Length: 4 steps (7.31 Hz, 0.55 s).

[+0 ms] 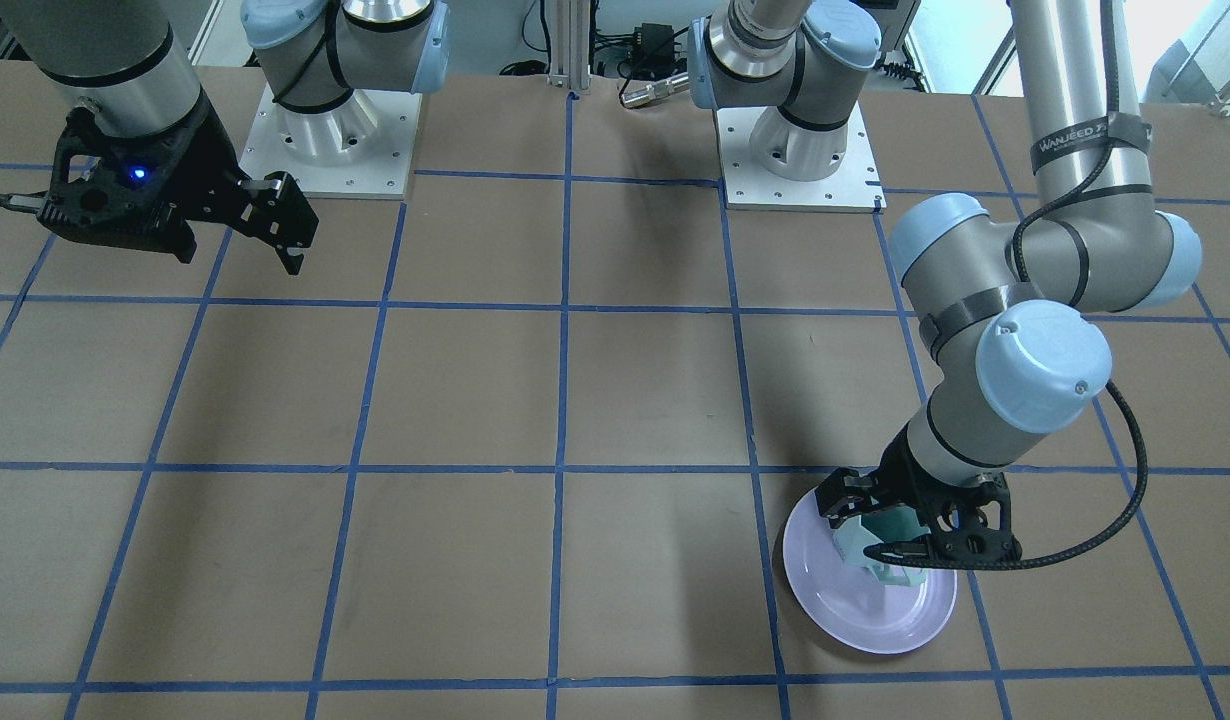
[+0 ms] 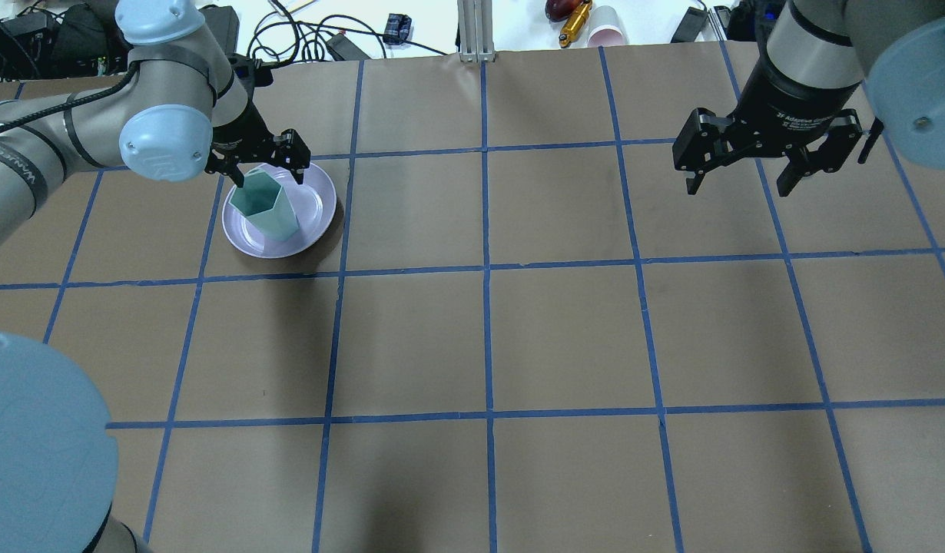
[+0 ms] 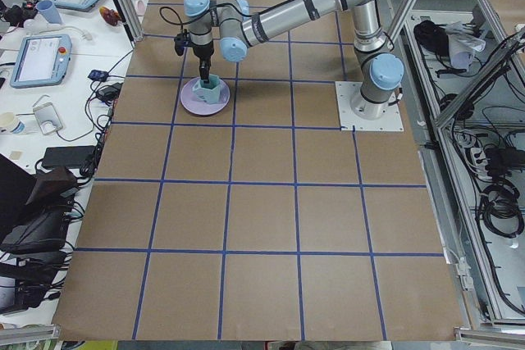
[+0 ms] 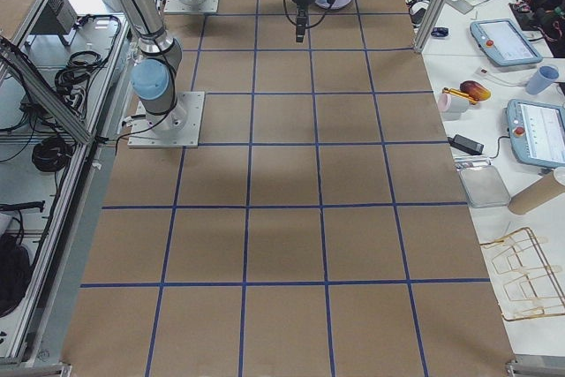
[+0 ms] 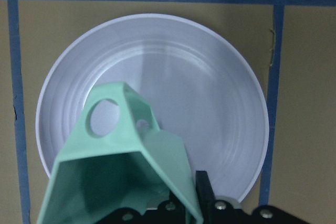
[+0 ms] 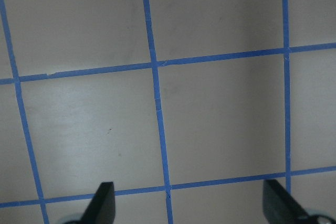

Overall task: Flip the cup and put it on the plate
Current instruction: 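Lower the cup onto the plate and open the left gripper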

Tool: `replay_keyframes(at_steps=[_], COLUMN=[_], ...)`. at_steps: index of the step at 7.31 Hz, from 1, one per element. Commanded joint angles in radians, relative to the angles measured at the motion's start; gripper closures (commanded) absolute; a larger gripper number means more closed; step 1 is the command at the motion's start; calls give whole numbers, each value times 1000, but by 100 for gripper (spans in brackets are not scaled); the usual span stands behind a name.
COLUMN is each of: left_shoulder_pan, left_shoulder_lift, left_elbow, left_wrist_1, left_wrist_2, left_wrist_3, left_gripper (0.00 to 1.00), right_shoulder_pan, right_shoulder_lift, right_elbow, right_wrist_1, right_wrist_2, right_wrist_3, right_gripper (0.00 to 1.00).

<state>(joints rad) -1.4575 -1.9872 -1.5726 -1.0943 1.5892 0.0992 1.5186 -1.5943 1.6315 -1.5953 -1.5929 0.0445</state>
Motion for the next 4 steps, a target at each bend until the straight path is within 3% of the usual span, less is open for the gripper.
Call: replay_keyframes(at_steps=[1, 4], left_shoulder_pan=[-6, -9], left_shoulder_lift=[65, 166], left_elbow=[17, 29], left_wrist_1=[-71, -132], left_wrist_2=[0, 0], left_wrist_3=[-7, -9], left_gripper=[0, 0], right_shoulder_pan=[0, 0], right_shoulder_lift=[-1, 0], right_elbow=[1, 1], right_wrist_1=[0, 0], right_wrist_2=[1, -1], right_wrist_3=[0, 0], right_gripper=[0, 0])
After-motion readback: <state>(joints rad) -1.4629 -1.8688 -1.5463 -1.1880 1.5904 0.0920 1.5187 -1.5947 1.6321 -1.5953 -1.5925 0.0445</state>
